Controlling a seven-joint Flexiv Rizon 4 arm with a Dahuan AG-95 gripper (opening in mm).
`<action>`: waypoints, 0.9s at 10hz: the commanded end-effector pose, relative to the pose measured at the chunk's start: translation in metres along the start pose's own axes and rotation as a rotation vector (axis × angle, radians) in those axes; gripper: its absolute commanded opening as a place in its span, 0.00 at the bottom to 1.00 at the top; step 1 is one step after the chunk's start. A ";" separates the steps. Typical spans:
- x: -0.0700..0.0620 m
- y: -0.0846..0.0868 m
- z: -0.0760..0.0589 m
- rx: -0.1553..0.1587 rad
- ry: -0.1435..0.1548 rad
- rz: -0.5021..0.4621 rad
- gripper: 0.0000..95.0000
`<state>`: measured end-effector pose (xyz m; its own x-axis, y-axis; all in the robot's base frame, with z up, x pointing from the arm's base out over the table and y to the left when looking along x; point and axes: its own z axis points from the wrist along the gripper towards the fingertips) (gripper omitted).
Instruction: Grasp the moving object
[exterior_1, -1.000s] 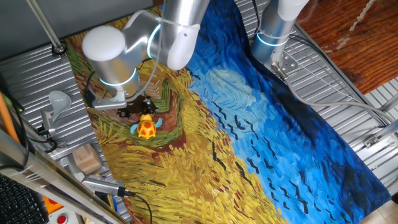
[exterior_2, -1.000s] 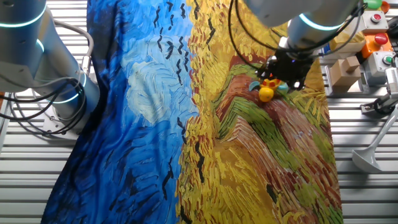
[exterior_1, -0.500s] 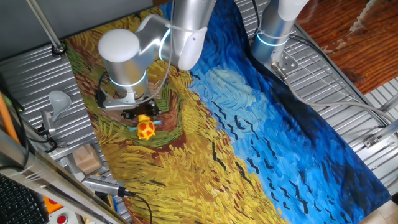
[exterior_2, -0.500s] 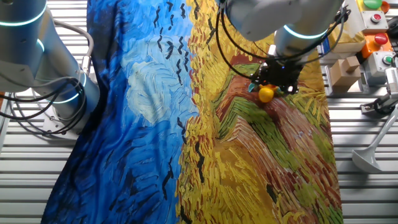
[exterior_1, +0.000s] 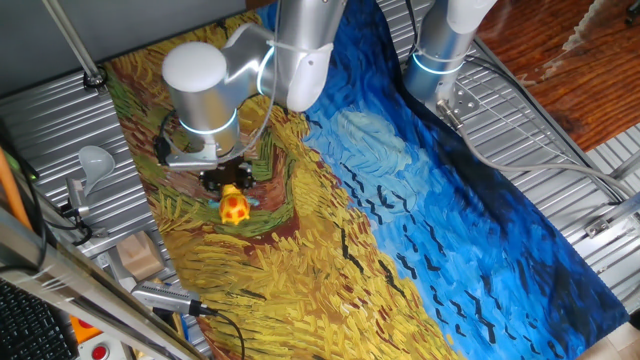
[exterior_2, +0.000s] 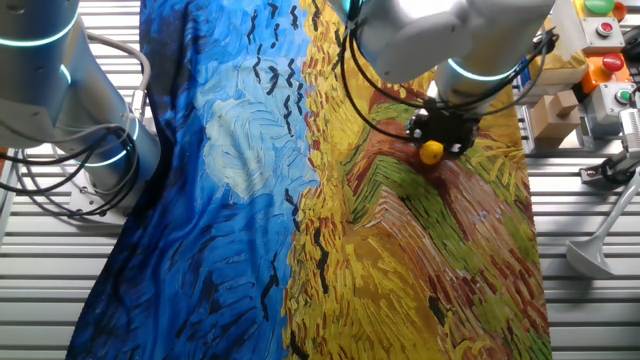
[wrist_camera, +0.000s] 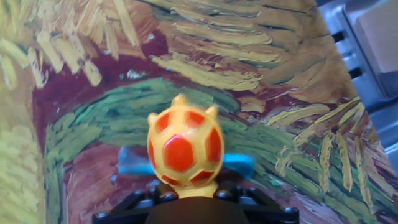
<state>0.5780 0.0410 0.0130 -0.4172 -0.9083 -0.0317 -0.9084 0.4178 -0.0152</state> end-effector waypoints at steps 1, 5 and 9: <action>-0.007 0.002 0.000 -0.010 -0.001 0.048 0.00; -0.008 0.001 -0.029 -0.019 0.005 0.060 0.00; -0.006 0.009 -0.052 -0.018 0.011 0.194 0.00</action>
<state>0.5706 0.0489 0.0639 -0.5588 -0.8290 -0.0224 -0.8293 0.5588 0.0071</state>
